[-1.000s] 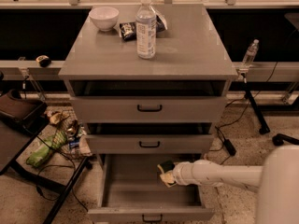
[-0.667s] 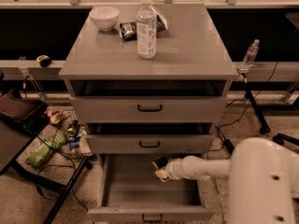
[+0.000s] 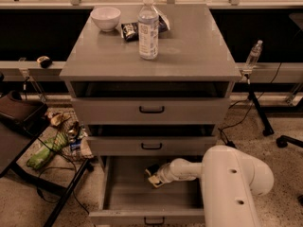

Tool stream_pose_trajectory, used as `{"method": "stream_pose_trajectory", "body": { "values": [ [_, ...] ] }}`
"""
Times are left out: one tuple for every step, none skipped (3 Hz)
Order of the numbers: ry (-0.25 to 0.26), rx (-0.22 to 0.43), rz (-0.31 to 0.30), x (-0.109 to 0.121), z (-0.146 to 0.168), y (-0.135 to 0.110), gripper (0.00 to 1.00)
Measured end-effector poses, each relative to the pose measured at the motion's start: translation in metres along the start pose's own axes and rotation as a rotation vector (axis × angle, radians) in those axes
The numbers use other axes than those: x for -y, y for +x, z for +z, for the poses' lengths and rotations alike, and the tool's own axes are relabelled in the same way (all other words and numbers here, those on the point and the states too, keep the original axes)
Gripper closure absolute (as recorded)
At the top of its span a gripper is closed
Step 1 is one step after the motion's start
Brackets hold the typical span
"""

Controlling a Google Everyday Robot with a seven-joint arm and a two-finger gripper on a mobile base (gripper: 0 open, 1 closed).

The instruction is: Place sponge into bottom drawer

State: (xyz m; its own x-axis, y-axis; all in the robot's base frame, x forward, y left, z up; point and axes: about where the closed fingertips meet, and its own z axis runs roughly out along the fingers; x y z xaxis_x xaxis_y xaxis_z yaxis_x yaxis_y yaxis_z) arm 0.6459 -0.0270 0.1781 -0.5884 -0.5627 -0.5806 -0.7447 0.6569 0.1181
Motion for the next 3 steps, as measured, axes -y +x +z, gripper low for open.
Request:
{"method": "stream_pose_trajectory", "body": {
  "values": [
    [-0.073,-0.023,0.017,-0.011,0.03,0.024,1.0],
    [-0.159,0.002,0.041,-0.031,0.03,0.04,0.81],
    [-0.165,-0.002,0.037,-0.034,0.031,0.041,0.57]
  ]
}}
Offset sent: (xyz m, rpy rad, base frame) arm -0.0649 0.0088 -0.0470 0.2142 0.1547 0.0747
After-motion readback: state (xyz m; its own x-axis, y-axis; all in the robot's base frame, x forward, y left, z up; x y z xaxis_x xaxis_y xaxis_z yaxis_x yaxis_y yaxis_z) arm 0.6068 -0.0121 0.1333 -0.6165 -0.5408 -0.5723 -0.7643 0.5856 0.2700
